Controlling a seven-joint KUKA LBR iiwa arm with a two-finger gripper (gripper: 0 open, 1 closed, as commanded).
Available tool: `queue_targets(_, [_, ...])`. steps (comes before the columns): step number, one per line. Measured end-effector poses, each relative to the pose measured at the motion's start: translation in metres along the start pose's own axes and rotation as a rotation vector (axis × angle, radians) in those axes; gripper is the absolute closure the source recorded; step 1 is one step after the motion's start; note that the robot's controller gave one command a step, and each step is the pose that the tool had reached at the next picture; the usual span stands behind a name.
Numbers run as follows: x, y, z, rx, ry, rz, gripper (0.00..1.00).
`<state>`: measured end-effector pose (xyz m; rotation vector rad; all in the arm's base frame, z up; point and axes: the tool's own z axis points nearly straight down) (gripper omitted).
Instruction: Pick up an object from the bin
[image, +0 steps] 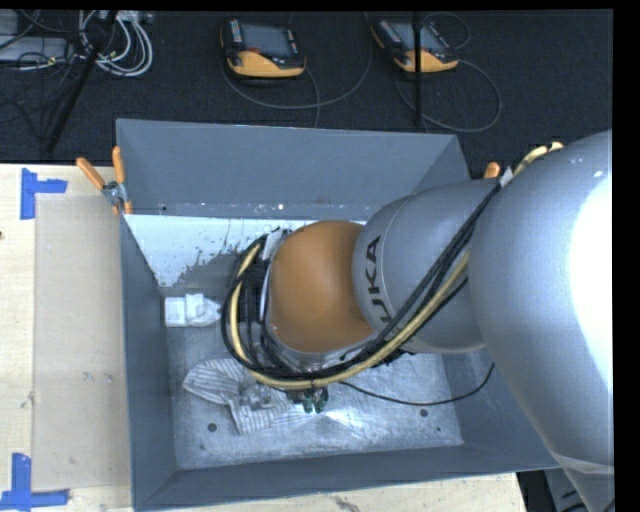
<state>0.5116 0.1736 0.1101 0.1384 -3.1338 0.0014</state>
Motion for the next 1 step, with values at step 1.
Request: queue_targets(1, [-0.0051, 0.0034, -0.0275, -0.001, -0.008, -0.022, 1.0])
